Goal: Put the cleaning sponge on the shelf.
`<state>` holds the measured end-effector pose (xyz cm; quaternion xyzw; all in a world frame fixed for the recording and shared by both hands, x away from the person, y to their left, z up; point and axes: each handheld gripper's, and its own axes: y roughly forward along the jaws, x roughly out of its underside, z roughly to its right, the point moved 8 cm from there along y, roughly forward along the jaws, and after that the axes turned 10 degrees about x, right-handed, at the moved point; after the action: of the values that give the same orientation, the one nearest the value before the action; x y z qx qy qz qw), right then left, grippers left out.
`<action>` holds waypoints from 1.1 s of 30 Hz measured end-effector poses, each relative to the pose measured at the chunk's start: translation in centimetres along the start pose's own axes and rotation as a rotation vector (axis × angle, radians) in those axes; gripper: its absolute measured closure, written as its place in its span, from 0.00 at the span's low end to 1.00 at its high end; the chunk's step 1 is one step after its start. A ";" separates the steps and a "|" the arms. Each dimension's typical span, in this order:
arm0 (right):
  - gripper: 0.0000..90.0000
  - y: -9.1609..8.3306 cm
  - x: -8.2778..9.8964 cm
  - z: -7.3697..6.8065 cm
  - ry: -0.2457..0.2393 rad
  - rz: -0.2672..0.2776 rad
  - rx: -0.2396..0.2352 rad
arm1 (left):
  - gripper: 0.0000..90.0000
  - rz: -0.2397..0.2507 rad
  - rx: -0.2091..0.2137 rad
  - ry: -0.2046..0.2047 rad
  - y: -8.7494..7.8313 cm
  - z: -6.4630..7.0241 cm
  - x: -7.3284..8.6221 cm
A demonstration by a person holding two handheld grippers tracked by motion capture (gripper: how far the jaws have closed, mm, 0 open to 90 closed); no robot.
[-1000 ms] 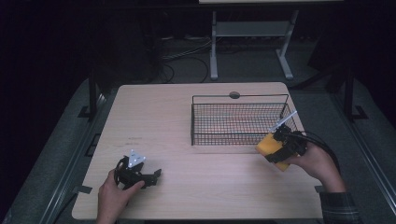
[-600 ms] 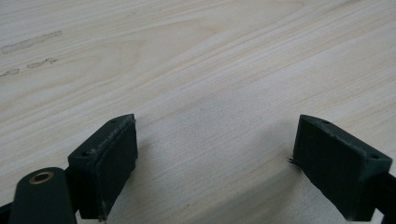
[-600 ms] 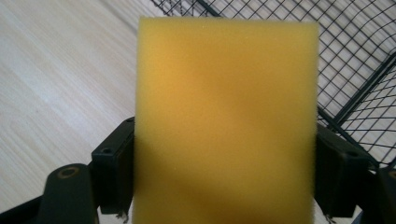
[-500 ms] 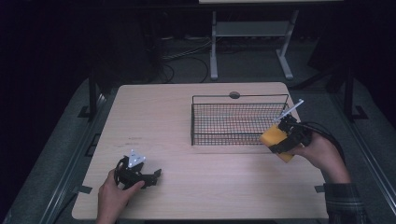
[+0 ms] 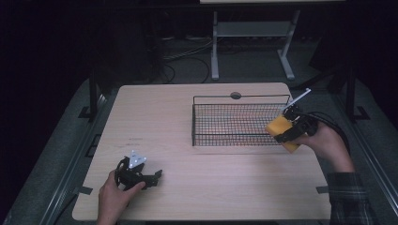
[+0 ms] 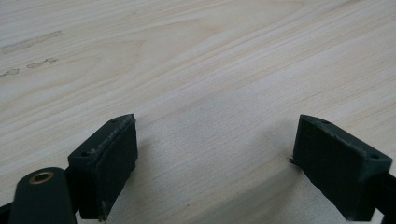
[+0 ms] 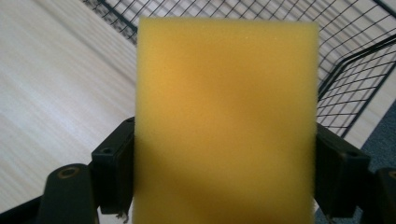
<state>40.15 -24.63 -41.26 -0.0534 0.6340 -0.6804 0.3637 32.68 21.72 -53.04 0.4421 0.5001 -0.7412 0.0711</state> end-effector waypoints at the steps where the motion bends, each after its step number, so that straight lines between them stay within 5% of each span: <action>1: 0.25 0.0 -0.1 0.1 0.004 0.001 0.000 | 0.14 0.000 0.000 0.000 0.0 0.0 0.0; 18: 0.25 0.5 -2.7 3.0 0.049 0.002 0.042 | 0.14 0.000 0.000 0.000 0.0 0.0 0.0; 33: 0.25 2.7 -5.1 3.6 0.109 -0.014 0.043 | 0.14 0.000 0.000 0.000 0.0 0.0 0.0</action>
<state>46.97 -24.48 -41.07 -0.0129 0.6379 -0.6982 0.3247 32.69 21.72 -53.04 0.4421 0.5001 -0.7412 0.0712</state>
